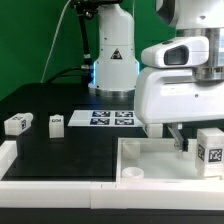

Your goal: Assemble one leg

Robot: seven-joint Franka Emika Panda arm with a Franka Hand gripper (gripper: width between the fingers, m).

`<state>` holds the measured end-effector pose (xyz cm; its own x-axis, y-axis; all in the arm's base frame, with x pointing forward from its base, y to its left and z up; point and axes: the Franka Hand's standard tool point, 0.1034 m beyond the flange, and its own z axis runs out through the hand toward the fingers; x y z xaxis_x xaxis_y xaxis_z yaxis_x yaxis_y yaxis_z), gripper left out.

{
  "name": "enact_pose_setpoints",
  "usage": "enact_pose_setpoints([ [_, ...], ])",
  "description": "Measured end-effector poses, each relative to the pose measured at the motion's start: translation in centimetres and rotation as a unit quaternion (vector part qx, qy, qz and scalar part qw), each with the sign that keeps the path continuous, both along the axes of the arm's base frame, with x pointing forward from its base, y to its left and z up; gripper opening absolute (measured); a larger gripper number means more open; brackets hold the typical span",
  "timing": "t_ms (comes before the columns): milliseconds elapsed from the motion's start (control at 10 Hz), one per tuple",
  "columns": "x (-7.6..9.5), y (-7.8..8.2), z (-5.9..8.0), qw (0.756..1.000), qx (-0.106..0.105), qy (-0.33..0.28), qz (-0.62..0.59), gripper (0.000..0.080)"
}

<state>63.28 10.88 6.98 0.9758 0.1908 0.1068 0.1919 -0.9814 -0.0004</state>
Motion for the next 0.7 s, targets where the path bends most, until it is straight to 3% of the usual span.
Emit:
enact_pose_setpoints([
  [100, 0.00, 0.03, 0.00, 1.000, 0.002, 0.000, -0.011, 0.0376],
  [200, -0.02, 0.02, -0.02, 1.000, 0.003, 0.001, -0.024, 0.0292],
  [500, -0.08, 0.22, -0.21, 0.979, 0.023, 0.005, -0.202, 0.0292],
  [600, -0.07, 0.34, -0.26, 0.962, 0.030, 0.006, -0.271, 0.0292],
  [700, -0.12, 0.49, -0.35, 0.929, 0.044, 0.010, -0.368, 0.0292],
])
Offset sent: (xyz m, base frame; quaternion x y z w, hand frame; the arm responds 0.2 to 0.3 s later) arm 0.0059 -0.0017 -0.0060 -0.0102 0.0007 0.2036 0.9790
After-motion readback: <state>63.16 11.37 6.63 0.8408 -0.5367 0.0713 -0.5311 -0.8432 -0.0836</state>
